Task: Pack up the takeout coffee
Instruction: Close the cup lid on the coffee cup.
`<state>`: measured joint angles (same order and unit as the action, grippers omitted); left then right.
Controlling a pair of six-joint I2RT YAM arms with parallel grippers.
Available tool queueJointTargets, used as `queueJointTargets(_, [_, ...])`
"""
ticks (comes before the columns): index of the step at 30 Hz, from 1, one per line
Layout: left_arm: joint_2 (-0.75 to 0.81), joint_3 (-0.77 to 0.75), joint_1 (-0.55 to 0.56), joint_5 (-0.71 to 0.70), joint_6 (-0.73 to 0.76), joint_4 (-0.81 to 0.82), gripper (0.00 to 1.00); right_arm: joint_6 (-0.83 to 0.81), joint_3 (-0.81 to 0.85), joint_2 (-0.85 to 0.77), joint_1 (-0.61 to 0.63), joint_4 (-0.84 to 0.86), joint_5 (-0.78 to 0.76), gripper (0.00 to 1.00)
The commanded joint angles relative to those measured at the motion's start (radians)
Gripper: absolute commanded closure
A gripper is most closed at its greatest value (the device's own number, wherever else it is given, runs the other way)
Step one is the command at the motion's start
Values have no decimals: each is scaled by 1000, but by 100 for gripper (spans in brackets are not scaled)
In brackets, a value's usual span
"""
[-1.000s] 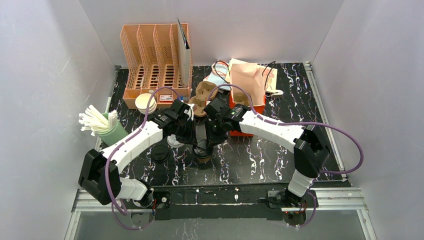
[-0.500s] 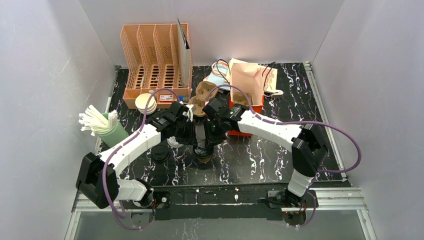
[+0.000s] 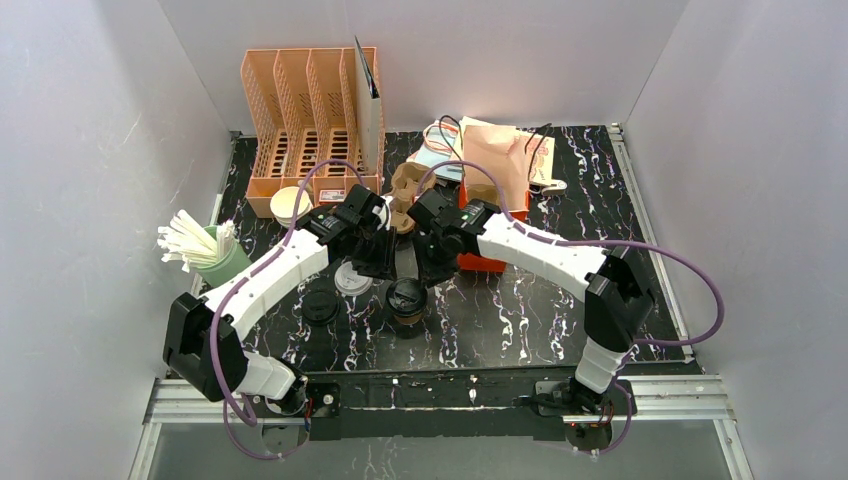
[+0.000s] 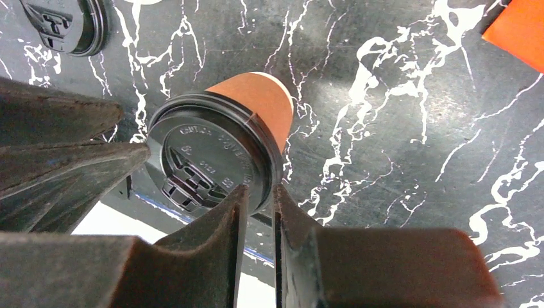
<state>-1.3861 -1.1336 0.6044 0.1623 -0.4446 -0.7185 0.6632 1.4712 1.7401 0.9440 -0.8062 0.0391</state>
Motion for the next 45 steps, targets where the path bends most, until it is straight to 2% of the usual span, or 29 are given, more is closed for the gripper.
queueJointTargets(1, [-8, -20, 1, 25, 27, -27, 74, -5, -18, -52, -15, -6, -6, 72])
queueJointTargets(12, [-11, 60, 1, 62, 29, 5, 74, -2, -45, -19, -16, 35, 58, 74])
queueJointTargets(23, [-10, 91, 1, 70, 17, 24, 75, -3, -59, -48, -16, 49, 41, 73])
queueJointTargets(35, [-17, 114, 1, 78, 18, 24, 83, -7, -57, -6, -17, 55, 80, 76])
queueJointTargets(45, [1, 179, 1, 87, 10, 46, 85, -6, -163, -13, -29, 67, 88, 80])
